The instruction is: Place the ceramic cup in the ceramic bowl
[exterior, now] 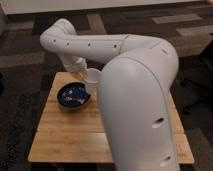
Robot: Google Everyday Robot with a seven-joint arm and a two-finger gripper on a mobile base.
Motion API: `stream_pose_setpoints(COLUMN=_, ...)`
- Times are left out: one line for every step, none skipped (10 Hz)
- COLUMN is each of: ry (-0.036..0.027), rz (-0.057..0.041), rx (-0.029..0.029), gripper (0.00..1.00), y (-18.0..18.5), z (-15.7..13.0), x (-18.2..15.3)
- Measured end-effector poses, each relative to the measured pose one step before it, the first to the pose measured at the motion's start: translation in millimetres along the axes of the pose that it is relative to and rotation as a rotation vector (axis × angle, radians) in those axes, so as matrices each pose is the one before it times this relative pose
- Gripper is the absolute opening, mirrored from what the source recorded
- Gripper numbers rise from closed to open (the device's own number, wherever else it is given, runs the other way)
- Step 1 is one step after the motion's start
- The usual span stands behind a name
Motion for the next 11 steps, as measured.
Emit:
stream_pose_setpoints(ry=-0.00674, rz=-0.03033, rx=0.00829, gripper=0.0, y=10.59, z=-0.43, x=-5.49)
stream_pose_setpoints(ry=-0.00748, rz=-0.03595, rx=0.00863, gripper=0.0, y=10.81, z=0.25, x=-5.53)
stream_pose_setpoints(ry=-0.00413, rz=-0.02433, rx=0.00511, gripper=0.0, y=6.39, z=0.94, x=-3.04)
stream_pose_setpoints(ry=-0.00453, rz=-0.02888, rx=0.00665, gripper=0.0, y=7.53, z=1.37, x=-3.46)
stream_pose_setpoints(ry=-0.00603, rz=-0.03198, rx=0.00558, gripper=0.0, y=8.93, z=1.15, x=-3.52)
stream_pose_setpoints(ry=-0.00775, rz=-0.03191, rx=0.00305, gripper=0.0, y=8.58, z=0.73, x=-3.08)
stream_pose_setpoints(ry=-0.00288, rz=-0.01604, rx=0.00163, gripper=0.0, y=3.77, z=0.9, x=-0.58)
stream_pose_setpoints(ry=-0.00466, rz=-0.03388, rx=0.00619, gripper=0.0, y=6.9, z=2.74, x=0.21)
stream_pose_setpoints(ry=-0.00323, rz=-0.03385, rx=0.0072, gripper=0.0, y=6.84, z=3.5, x=1.52)
stream_pose_setpoints(ry=-0.00323, rz=-0.02363, rx=0.0018, gripper=0.0, y=5.64, z=2.29, x=0.89)
stream_pose_setpoints(ry=-0.00494, rz=-0.02698, rx=0.00161, gripper=0.0, y=6.41, z=2.97, x=0.91)
